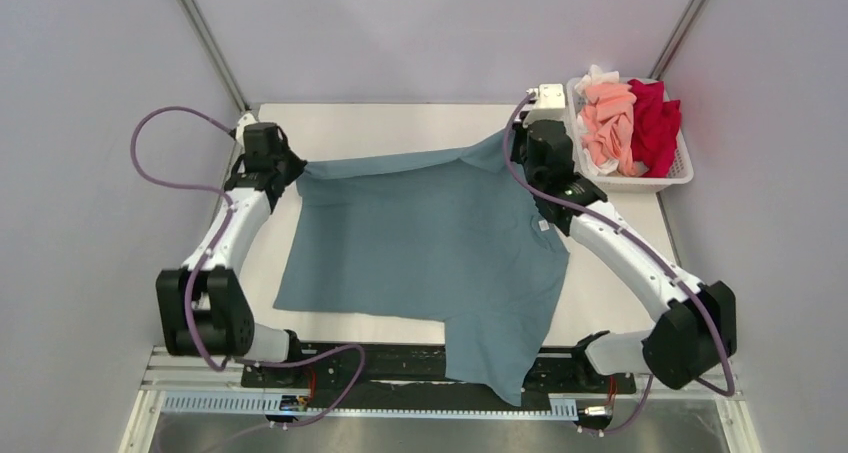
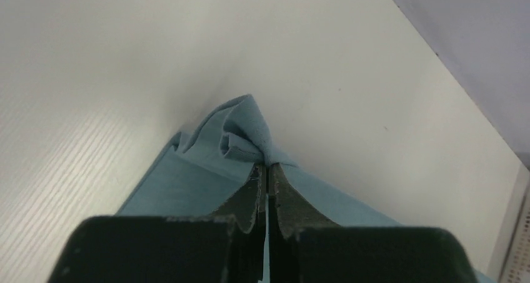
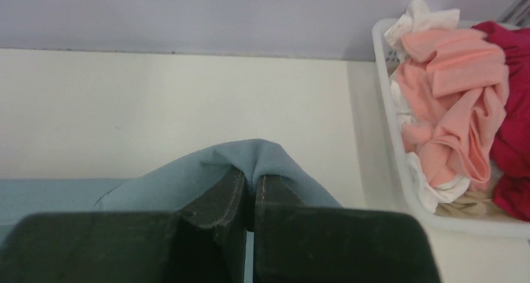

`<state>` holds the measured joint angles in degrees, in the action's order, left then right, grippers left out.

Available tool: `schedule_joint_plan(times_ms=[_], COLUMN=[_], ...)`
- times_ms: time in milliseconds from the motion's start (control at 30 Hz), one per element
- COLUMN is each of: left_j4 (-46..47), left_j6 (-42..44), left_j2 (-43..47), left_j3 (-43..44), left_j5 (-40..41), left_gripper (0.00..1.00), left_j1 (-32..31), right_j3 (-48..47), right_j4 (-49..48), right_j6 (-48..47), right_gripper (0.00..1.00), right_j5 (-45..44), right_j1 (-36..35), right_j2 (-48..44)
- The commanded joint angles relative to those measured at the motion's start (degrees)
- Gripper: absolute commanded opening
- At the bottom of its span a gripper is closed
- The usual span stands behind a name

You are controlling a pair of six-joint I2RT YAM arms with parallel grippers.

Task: Fold and stack the t-shirts
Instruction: Flatten out the tshirt

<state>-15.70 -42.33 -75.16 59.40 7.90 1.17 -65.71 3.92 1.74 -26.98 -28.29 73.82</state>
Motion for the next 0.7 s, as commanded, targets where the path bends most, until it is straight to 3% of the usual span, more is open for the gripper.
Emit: schedule_joint_plan(times_ms=[0, 433, 533, 600, 633, 667], left_j4=[6.39, -0.20, -2.47, -2.78, -3.25, -5.27], left_j6=[-0.23, 0.52, 0.10, 0.31, 0.40, 0.16], left_j2=[-11.21, -37.51, -41.78, -45.00, -47.39, -48.69], left_j3=[6.79, 29.64, 35.61, 40.04, 42.27, 47.36], left_j5=[0.00, 1.85, 2.16, 1.90, 1.70, 1.66], left_gripper=[0.00, 0.00, 0.19, 0.39, 0.59, 0.69], left_j1=[0.33, 0.32, 0.32, 0.32, 0.41, 0.50], right_j3=[-0.26, -13.41, -18.48, -23.70, -27.97, -33.14], right_j4=[-8.64, -8.15, -7.48, -7.44, -7.44, -7.44], right_j6=[6.38, 9.06, 11.46, 14.88, 16.94, 18.37], right_gripper=[0.00, 0.01, 0.08, 0.17, 0.23, 0.25], right_j5=[-0.54, -0.81, 1.38, 2.38, 3.79, 6.36], right_j1=[1.87, 6.69, 8.68, 10.56, 11.63, 12.84], right_j2=[5.67, 28.92, 36.21, 42.29, 46.42, 51.07])
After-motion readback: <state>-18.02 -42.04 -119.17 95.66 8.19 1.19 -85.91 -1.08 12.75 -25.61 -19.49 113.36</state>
